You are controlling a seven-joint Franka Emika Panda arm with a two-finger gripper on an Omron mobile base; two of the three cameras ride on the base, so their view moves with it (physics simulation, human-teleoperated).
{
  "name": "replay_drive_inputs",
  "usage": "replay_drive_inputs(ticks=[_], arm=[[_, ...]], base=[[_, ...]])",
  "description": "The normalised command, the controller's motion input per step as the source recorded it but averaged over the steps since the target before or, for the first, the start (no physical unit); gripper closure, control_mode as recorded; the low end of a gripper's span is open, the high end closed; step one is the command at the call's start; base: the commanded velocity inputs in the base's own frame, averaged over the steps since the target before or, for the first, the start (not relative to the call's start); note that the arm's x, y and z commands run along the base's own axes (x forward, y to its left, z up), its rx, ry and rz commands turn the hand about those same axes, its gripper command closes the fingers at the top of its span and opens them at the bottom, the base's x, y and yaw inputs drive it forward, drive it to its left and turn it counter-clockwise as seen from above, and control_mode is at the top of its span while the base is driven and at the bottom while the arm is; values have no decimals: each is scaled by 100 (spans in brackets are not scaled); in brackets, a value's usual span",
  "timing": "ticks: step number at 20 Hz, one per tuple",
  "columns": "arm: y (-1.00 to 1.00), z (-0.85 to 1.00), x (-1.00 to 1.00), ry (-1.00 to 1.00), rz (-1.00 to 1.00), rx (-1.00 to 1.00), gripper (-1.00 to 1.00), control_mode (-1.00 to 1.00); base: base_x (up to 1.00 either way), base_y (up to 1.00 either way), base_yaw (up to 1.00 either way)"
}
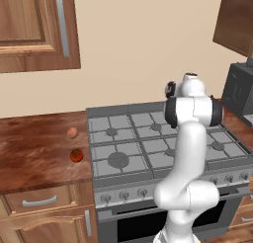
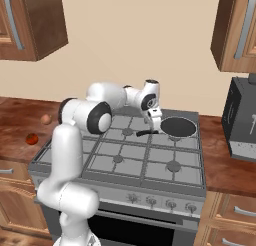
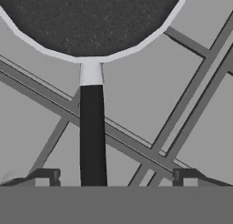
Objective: Place the pan on the rear right burner on the stove. Then place the tomato and the onion in the pan and turn on the rear right burner.
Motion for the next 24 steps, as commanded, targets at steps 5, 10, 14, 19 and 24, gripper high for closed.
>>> replay_drive_inputs(ticks=[5,10,14,19,24], arm=[[37,65,0,0,9,0,-100,-100],[67,24,-16,0,32,0,-100,-100],[82,9,-32,0,40,0,-100,-100],[81,2,-57,0,43,0,-100,-100],[76,0,-65,-3,41,0,-100,-100]], base=[[0,0,0],[0,0,0],[0,0,0],[0,0,0],[0,0,0]])
